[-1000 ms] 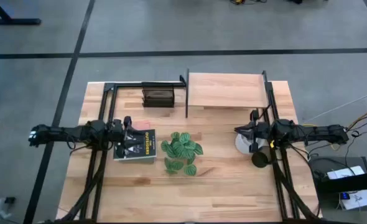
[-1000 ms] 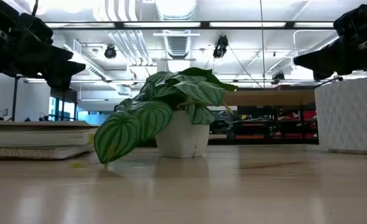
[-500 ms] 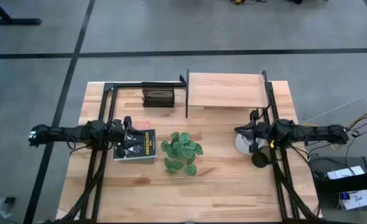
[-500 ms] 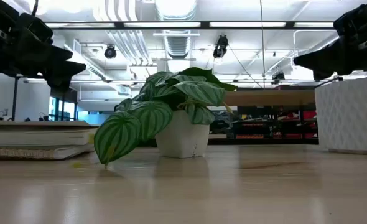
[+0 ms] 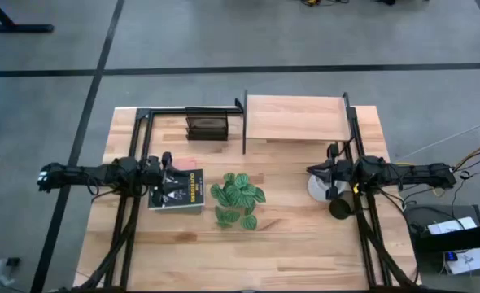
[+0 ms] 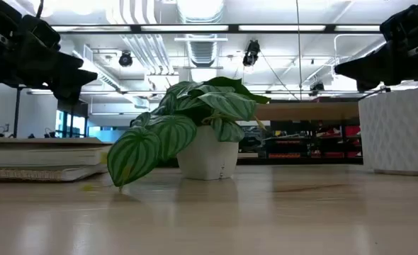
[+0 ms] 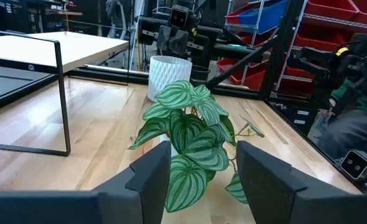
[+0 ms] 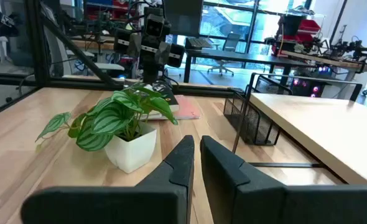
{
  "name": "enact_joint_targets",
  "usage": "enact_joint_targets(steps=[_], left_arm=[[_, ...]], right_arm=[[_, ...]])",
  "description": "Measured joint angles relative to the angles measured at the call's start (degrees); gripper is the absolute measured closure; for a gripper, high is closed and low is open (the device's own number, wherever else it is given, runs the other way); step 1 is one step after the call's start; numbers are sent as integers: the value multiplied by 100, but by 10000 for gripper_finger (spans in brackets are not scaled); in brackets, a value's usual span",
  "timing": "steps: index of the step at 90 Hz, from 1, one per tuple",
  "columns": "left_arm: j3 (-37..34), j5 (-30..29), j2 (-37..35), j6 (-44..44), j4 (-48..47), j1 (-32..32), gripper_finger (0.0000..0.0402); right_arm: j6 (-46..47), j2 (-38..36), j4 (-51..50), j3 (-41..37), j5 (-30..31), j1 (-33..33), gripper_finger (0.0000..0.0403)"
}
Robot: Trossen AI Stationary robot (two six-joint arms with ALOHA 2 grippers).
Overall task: Stock shelves
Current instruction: Return to Home Position
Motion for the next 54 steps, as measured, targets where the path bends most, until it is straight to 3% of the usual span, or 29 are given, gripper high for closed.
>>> enact_joint_targets(steps=[54], left_arm=[[0, 0, 0, 2, 0, 0, 226]], right_arm=[[0, 0, 0, 0, 0, 1, 389]])
